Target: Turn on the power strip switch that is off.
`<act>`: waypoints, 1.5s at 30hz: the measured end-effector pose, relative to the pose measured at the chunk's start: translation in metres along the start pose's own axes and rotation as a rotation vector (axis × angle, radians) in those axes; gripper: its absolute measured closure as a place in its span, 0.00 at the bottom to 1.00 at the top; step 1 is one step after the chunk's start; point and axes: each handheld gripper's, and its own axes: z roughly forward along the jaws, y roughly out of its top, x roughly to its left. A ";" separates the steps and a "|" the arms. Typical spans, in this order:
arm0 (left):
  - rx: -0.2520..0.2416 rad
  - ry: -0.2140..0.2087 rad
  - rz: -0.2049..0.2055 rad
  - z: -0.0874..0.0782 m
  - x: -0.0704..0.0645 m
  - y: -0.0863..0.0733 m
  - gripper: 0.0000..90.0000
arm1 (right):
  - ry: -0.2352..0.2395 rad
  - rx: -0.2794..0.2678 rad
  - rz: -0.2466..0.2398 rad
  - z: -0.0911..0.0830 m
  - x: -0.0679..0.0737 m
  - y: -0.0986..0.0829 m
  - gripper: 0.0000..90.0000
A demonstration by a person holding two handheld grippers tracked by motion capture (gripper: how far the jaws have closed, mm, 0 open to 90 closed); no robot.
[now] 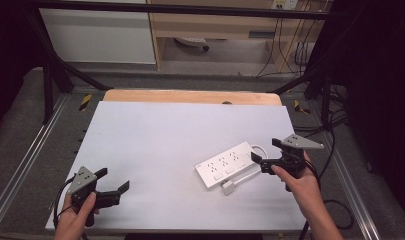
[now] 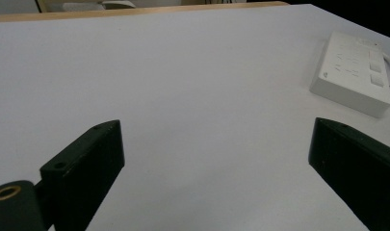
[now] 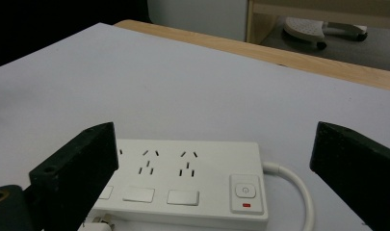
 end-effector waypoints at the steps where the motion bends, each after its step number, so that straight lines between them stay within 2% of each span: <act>1: 0.002 -0.001 0.002 0.000 0.000 0.000 0.06 | 0.000 0.000 0.001 0.001 0.000 0.000 0.04; 8: 0.003 -0.001 0.004 0.000 0.000 0.000 0.06 | 0.005 0.004 0.013 0.005 -0.001 0.001 0.06; 36: 0.011 -0.007 0.015 0.001 -0.001 0.000 0.06 | 0.026 0.043 0.009 0.026 0.007 0.005 0.07; 45: 0.013 -0.009 0.017 0.002 -0.002 0.000 0.06 | 0.019 0.052 0.005 0.032 0.008 0.005 0.10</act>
